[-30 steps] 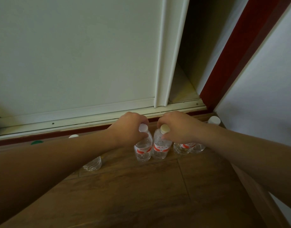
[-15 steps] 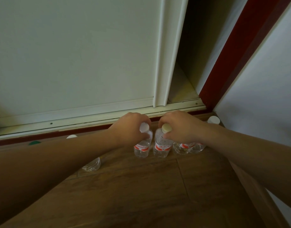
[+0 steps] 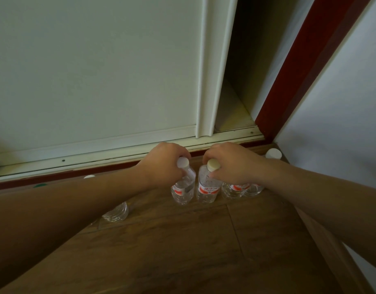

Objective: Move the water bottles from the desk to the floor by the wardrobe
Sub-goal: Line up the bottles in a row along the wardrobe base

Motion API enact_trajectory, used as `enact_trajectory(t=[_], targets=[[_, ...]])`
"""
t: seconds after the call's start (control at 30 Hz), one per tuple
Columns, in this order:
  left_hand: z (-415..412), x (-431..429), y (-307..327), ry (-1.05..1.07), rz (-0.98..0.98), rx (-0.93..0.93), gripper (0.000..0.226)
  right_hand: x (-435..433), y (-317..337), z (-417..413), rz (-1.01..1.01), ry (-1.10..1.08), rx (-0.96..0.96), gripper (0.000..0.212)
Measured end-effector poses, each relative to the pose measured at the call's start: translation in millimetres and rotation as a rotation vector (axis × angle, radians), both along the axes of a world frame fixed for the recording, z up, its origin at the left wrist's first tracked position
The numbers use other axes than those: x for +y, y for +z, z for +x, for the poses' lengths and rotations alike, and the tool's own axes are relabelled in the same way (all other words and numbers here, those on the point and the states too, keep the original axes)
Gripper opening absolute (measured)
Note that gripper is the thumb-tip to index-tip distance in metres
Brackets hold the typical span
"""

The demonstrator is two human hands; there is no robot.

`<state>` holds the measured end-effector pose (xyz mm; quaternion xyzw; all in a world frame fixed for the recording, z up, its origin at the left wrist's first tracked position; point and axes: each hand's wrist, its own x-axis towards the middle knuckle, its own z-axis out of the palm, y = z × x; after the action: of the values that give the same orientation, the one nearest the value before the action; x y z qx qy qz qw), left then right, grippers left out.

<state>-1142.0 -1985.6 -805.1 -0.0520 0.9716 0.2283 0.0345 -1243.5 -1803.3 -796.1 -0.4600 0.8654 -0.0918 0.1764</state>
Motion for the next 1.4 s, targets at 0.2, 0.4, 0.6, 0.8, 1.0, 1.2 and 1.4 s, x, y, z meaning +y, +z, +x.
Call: enact_trajectory(t=[0.2, 0.4, 0.6, 0.8, 1.0, 1.2, 1.4], targets=[[1, 4, -1, -0.018, 0.023, -0.014, 0.033, -2, 0, 1, 0.013, -0.001, 0.009, 0.034], [1, 6, -4, -0.045, 0.03, 0.008, 0.021, -1, 0, 0, 0.0, -0.001, -0.004, 0.029], [2, 6, -5, 0.068, 0.064, 0.023, 0.031, -1, -2, 1, -0.003, -0.006, -0.003, 0.03], [1, 7, 2, 0.083, 0.079, 0.0, 0.026, -1, -2, 0, 0.004, -0.009, 0.005, 0.032], [5, 8, 4, 0.029, 0.061, -0.011, 0.029, 0, -3, -1, 0.004, -0.01, 0.01, 0.034], [6, 8, 2, 0.032, 0.034, -0.012, 0.036, 2, -1, -1, 0.006, -0.001, 0.003, 0.033], [8, 8, 1, 0.086, 0.035, -0.009, 0.028, 4, 0, 0, 0.009, 0.006, 0.008, 0.034]])
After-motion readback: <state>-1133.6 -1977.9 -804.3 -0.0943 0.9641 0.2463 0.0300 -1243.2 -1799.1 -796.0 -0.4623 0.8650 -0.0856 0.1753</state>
